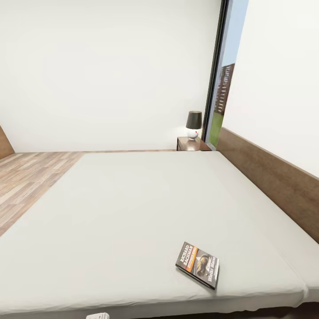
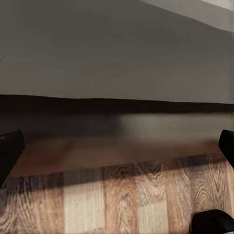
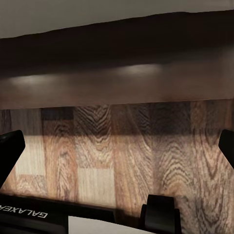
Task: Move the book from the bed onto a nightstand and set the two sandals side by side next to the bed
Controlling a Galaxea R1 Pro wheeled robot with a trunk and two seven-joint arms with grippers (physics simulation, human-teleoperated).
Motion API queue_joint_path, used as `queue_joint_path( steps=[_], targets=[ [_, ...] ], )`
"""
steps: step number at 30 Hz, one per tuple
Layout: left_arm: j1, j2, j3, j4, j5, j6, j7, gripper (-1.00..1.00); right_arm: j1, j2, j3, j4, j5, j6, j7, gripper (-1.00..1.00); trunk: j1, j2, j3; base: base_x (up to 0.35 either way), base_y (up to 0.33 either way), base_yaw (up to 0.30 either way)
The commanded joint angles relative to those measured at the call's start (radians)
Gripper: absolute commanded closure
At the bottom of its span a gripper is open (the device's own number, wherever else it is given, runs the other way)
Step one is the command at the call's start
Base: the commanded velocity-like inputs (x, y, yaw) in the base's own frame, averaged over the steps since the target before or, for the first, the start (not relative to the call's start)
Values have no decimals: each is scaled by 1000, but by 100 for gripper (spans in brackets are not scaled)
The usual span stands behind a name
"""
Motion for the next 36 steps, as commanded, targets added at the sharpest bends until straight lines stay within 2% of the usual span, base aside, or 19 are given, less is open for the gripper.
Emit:
queue_joint_path(
  steps=[1,4,36],
  targets=[
    [-1,0,1,1,7,0,-5,-100,-1,0,9,3,-10,-5,4,-100,0,0,-1,0,0,0],
    [-1,0,0,1,7,1,-7,-100,-1,0,9,3,-11,-5,4,-100,0,0,-1,0,0,0],
    [-1,-5,0,1,7,0,-7,-100,-1,0,9,3,-14,-5,4,-100,-123,224,99,0,0,0]
  ],
)
